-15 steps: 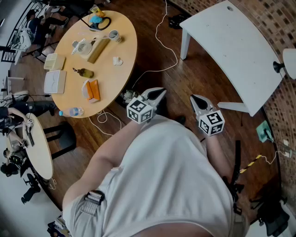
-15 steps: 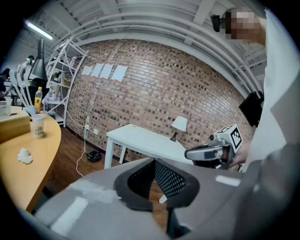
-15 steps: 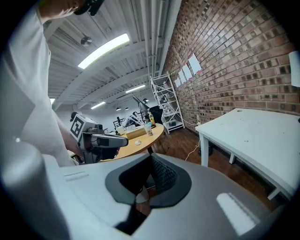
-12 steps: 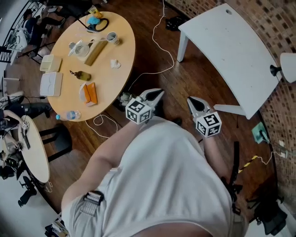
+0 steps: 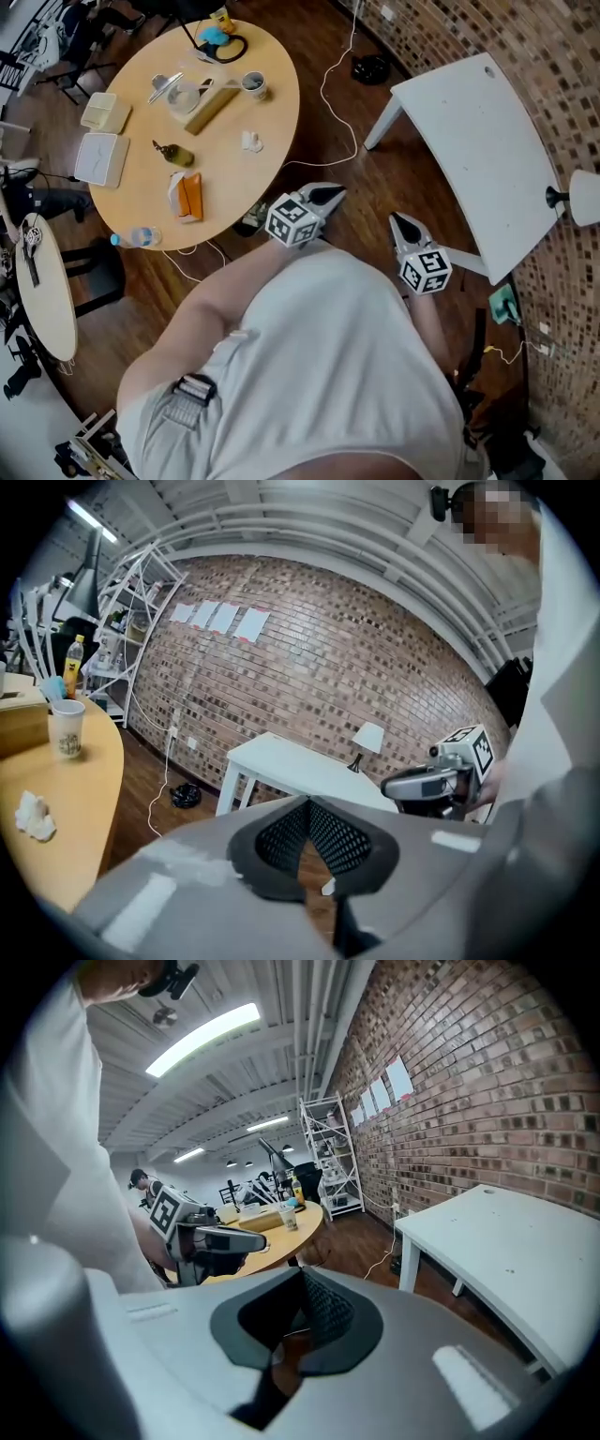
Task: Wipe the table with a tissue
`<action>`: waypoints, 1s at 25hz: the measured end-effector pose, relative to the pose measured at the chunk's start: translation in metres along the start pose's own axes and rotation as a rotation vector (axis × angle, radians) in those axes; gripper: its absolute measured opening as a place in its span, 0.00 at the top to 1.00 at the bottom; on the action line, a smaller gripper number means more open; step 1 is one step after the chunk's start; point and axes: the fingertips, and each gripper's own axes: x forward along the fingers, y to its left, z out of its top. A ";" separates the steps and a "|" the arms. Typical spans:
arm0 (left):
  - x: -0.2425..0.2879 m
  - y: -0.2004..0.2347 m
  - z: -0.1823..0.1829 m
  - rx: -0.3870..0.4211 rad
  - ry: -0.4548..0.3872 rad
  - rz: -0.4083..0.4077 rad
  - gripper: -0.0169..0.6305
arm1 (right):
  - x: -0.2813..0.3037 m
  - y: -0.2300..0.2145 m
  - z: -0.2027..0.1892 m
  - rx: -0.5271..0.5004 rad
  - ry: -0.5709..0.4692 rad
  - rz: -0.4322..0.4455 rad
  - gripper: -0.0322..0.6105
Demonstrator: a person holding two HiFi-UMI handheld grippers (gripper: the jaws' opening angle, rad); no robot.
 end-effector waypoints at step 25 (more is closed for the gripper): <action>-0.141 0.282 -0.048 -0.142 0.212 0.667 0.78 | 0.135 0.028 0.068 -0.060 0.059 0.078 0.94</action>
